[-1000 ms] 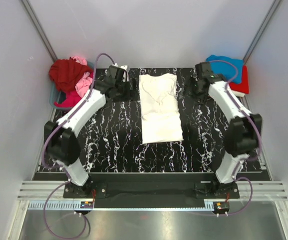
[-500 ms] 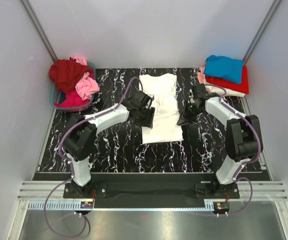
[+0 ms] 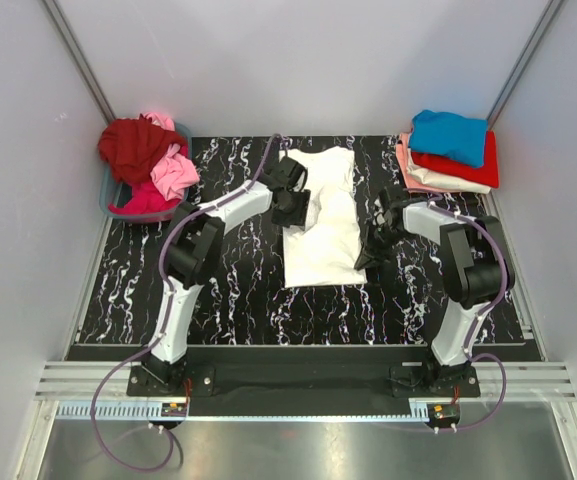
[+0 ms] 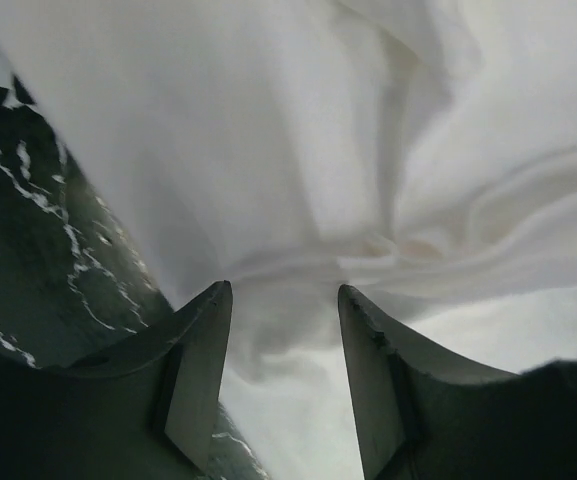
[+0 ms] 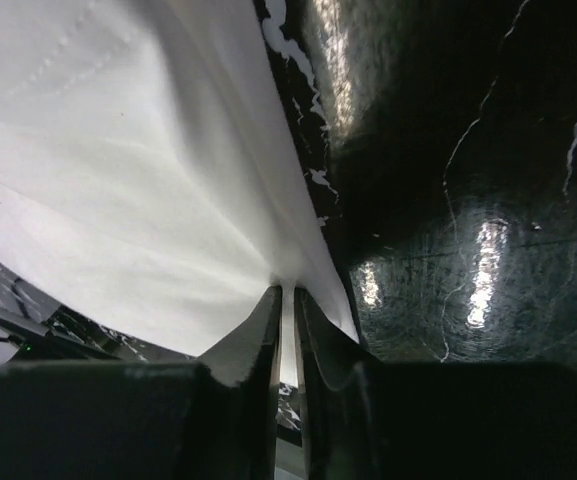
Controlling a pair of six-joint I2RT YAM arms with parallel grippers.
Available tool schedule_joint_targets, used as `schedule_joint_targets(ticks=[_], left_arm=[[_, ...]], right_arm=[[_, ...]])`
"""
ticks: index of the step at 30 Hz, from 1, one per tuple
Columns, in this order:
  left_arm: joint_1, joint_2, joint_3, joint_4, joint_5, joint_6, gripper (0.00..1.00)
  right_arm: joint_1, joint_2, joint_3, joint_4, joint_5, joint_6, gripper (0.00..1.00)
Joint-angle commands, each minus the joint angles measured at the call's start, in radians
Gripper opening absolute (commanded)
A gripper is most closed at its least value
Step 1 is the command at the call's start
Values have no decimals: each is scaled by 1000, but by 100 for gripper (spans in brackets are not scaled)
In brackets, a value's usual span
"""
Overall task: Fold and stack the t-shirts
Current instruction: Fold the tshirt
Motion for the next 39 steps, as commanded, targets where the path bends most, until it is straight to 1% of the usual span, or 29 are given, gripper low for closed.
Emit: schedule_joint_targets(ticks=[1,3,4,6,7,8,9,10,11,12,13,15,16,17,18,19,20,21,22,24,25,26,28,29,30,32,36,39], left_arm=[[48,49,79,-61,-12,22,52],[57,58,117,-89,-17,23,52],[60,54,126,-98,-17,23,52],[59,2,125,-106,-29,19,54],[56,-24,94,-101,-40,10,59],[53,-55,76,-97,-52,3,64],[50,-121,58,-90,-74,-1,67],[41,-155,21,-92,-74,-9,75],[36,-188,-1,-90,-106,-15,78],[27,-253,-22,-87,-121,-21,81],[22,-285,-71,-87,-127,-29,84],[11,-380,-133,-83,-144,-49,87],[-1,-411,-210,-75,-146,-69,87],[-10,-476,-257,-49,-150,-81,88],[-18,-507,-307,-29,-143,-95,88],[-38,-537,-408,-9,-135,-127,87],[-48,-595,-459,47,-126,-147,87],[-68,-621,-513,80,-91,-167,87],[-78,-644,-607,112,-83,-206,87],[-110,-698,-694,211,-39,-250,85],[-121,-710,-763,244,-32,-283,85],[-130,-725,-795,305,-26,-300,85],[-147,-735,-875,366,-3,-349,84],[-151,-738,-898,427,9,-363,83],[-157,-739,-941,457,21,-377,83],[-160,-738,-973,524,26,-415,82],[-168,-727,-1013,565,8,-449,81],[-183,-718,-1030,594,-5,-474,79]], right_arm=[[-4,-6,-36,37,16,2,18],[-6,-9,-25,30,13,5,25],[-6,-9,-18,19,8,4,38],[-5,-14,22,-1,5,-11,55],[-4,-32,38,-24,8,-14,66],[-5,-48,65,-34,14,-16,70],[-6,-65,79,-56,27,-19,74],[-6,-103,93,-67,31,-19,77],[-6,-123,116,-77,36,-19,81],[-6,-143,124,-97,42,-18,83],[-4,-184,134,-108,50,-19,86],[-6,-227,128,-130,69,-19,89],[-4,-267,110,-134,77,-19,89],[-4,-288,95,-137,95,-12,91],[-4,-310,76,-137,105,-5,91],[-5,-342,35,-139,112,2,92],[-6,-355,9,-136,119,21,91],[-4,-365,-17,-116,116,30,91],[-5,-378,-66,-104,108,41,90],[-6,-376,-106,-73,97,47,87],[-4,-373,-134,-65,97,47,86],[-5,-367,-146,-56,99,48,85],[-6,-349,-175,-30,97,51,80],[-4,-338,-180,-24,103,51,78],[-4,-315,-185,-12,105,50,77],[-6,-290,-197,4,112,53,74],[-7,-218,-206,50,116,59,66],[-13,-177,-225,86,110,67,53]])
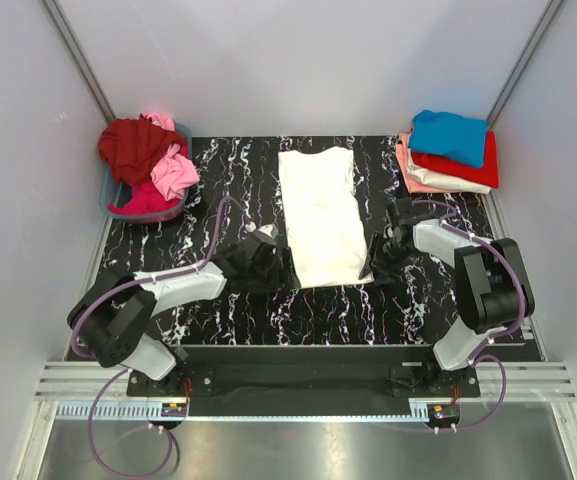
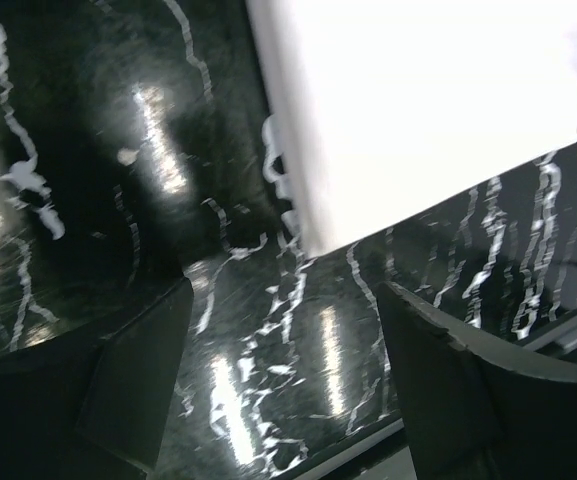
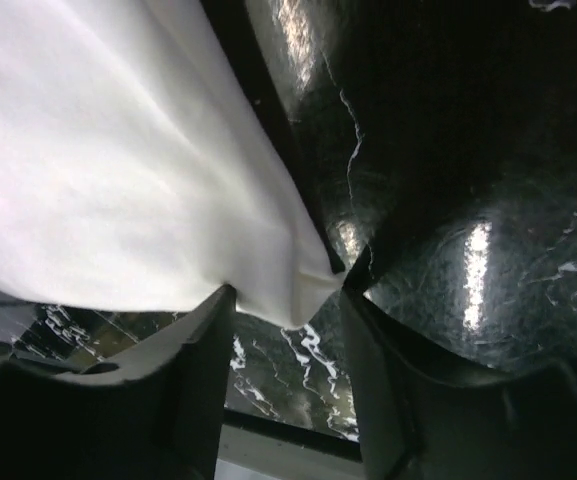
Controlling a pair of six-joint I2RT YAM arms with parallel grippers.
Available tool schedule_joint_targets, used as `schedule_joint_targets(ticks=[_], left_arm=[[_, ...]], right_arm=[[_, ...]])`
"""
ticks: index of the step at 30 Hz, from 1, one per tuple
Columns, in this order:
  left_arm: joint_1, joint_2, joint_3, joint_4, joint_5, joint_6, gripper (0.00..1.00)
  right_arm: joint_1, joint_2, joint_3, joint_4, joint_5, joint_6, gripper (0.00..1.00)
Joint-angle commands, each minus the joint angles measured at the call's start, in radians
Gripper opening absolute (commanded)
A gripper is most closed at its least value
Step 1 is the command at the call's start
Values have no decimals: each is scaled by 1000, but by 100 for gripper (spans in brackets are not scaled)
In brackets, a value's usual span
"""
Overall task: Fold and stack the t-shirts
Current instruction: Fold the tshirt
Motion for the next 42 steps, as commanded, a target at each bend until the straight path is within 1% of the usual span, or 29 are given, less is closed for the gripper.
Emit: schedule_joint_targets(ticks=[1,4,5,7,8,9,13,17,25,28,31,32,34,35,36,39,41,42], left_arm=[[-25,-10,-15,126,-9,-51,79],[-31,-1,-21,126,-22,-60,78],[-33,2,-24,149,-23,-63,78],[-36,5,-34,160,-31,-74,78],[-37,8,-37,169,-37,-77,77],[-42,12,-41,172,-43,-82,76],[-62,27,-47,194,-72,-109,72],[-71,50,-53,226,-100,-135,65],[-80,148,-49,298,-85,-168,54],[-80,166,-46,298,-89,-168,51],[-80,174,-50,305,-100,-172,40],[-80,174,-53,310,-103,-174,29],[-82,173,-55,319,-103,-178,17],[-83,170,-53,319,-106,-180,10],[-85,168,-50,316,-108,-177,1],[-100,139,-30,264,-131,-168,0],[-121,93,-23,206,-160,-166,0],[-129,75,-23,185,-170,-166,0]], right_arm=[[-14,40,-21,91,0,14,47],[-28,29,-35,100,1,13,44],[-31,32,-35,105,1,14,42],[-37,38,-41,114,-13,13,37],[-43,41,-46,118,-22,11,35],[-46,38,-47,128,-27,13,30],[-54,43,-58,145,-40,11,20],[-57,38,-67,155,-48,11,17],[-62,35,-75,169,-56,8,17],[-63,37,-75,168,-60,6,15],[-65,35,-75,169,-62,6,11],[-65,35,-75,166,-59,6,9],[-65,33,-73,165,-59,10,2],[-65,32,-72,160,-56,10,0],[-65,24,-75,158,-54,11,0],[-65,-2,-84,152,-86,20,0],[-63,-25,-98,149,-123,46,0],[-63,-61,-118,146,-132,55,0]])
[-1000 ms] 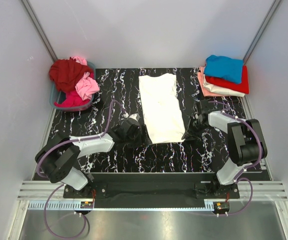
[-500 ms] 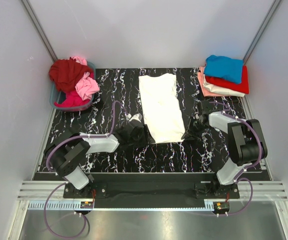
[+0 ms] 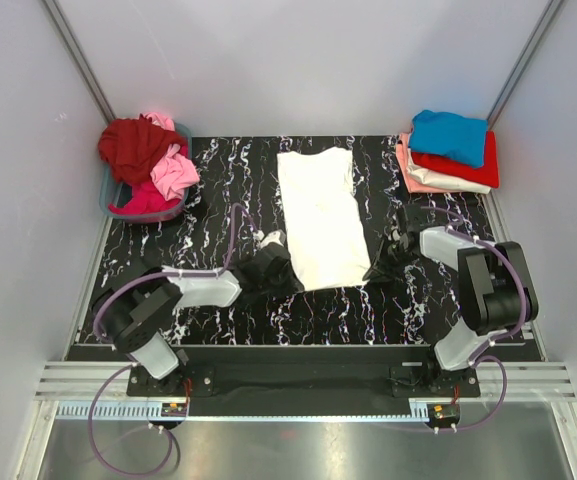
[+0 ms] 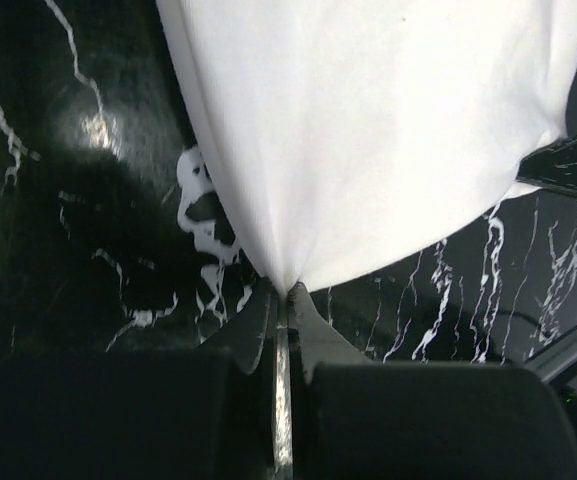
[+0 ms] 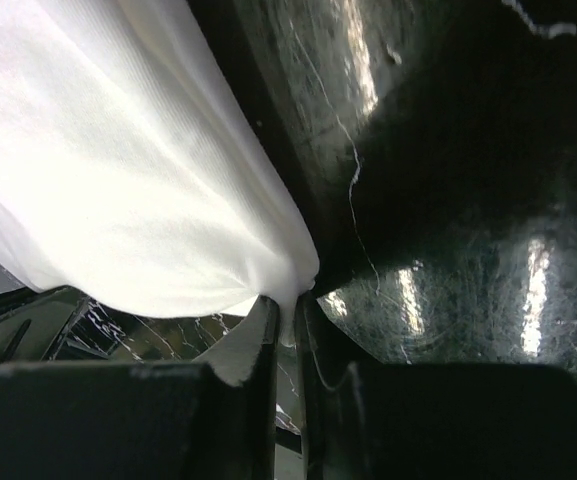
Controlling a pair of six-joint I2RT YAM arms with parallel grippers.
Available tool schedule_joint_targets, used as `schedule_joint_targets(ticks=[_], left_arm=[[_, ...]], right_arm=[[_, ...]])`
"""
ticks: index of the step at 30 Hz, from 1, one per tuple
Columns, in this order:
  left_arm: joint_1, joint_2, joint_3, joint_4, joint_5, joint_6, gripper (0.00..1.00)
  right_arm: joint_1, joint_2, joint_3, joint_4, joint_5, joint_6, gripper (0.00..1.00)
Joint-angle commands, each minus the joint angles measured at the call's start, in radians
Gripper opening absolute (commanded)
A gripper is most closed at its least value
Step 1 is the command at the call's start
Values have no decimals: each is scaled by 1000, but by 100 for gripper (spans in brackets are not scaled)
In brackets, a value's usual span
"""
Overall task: Fold and stack the t-shirts
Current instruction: Fold the tshirt
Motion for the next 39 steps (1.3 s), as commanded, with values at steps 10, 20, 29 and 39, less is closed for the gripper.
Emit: schedule_joint_targets(ticks=[10,20,29,39], left_arm=[[-184,-338,-28,-351,-170,-35,0],[-538,-490,-39,-594,-329,-301,0],[-619,-512,106,-769,-410,-336,0],[-431,-529,274,-853,-398,-138,0]], right_arm=[[28,-504,-211,-134,-80,123,0],[213,-1028,-274,-407,-42,386,0],[217,-1060,-153,-513,-19,389,0],[217,-815,99,-479,159,283,0]])
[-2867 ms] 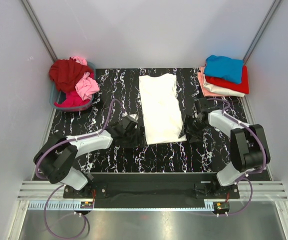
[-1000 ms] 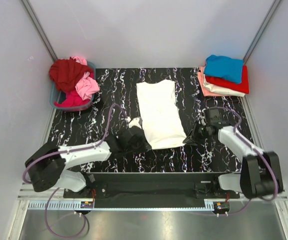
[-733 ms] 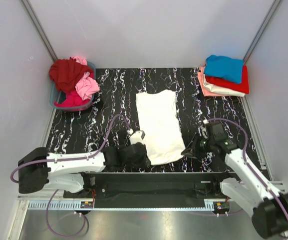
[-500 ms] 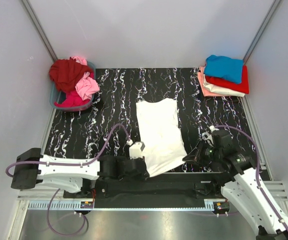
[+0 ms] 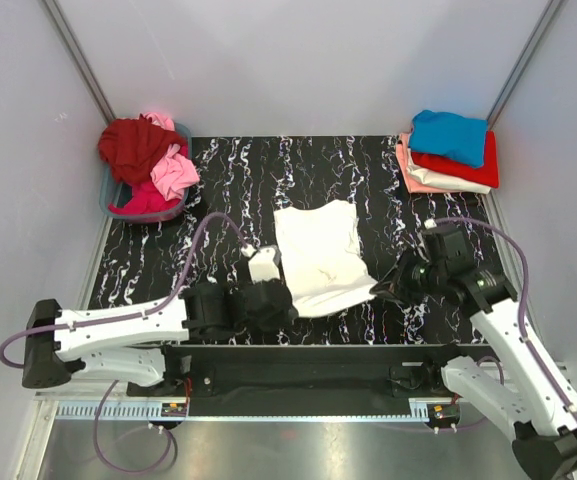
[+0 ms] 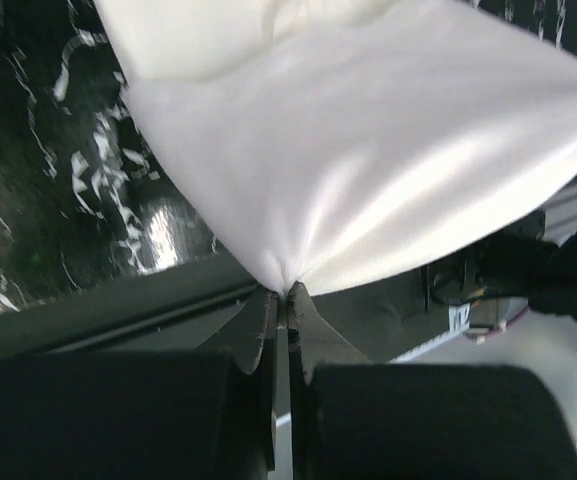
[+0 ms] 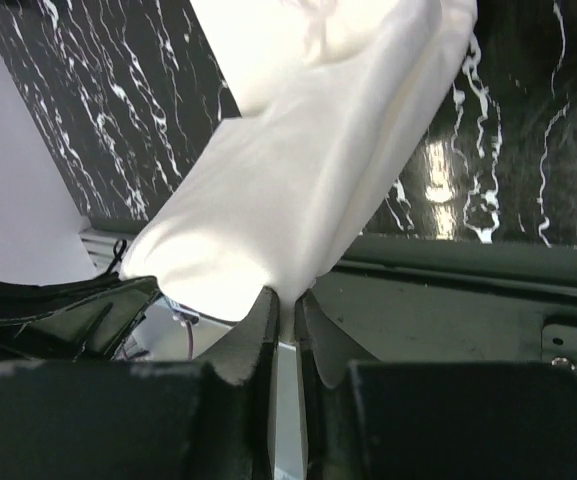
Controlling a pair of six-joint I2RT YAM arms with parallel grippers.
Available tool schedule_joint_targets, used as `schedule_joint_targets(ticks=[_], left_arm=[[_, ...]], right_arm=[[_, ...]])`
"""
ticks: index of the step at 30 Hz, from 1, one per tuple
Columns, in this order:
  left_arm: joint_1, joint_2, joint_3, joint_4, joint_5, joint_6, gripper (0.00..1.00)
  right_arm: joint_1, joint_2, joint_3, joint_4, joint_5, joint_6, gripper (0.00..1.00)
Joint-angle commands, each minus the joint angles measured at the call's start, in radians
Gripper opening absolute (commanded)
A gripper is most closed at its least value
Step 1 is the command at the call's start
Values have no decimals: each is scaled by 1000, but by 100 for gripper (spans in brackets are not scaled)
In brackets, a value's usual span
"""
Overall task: Fold and stack the t-shirts
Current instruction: Fold the tshirt
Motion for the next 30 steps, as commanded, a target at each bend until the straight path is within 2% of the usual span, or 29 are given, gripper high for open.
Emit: schedule_joint_targets(ticks=[1,11,21,26,27,29,30], left_arm=[[67,-22,55,-30,-19,112,0],[316,53,179,11,116,302,0],[448,119,198,74,260,350,0],[544,183,239,83,416,394,1],[602,200,256,92,456,403,1],[678,274,275,132,603,429,2],[763,310,303,146,681,440,3]], right_arm=[[2,72,102,42,107,-59,0],[0,330,354,40,228,-155,0],[-44,450,440,50,205,-194,0],[-89,546,538,41,191,-234,0],[-108,571,559,49,163,-237,0],[-139,704,653,72,82,-252,0],[-155,836,758,84,67,-257,0]])
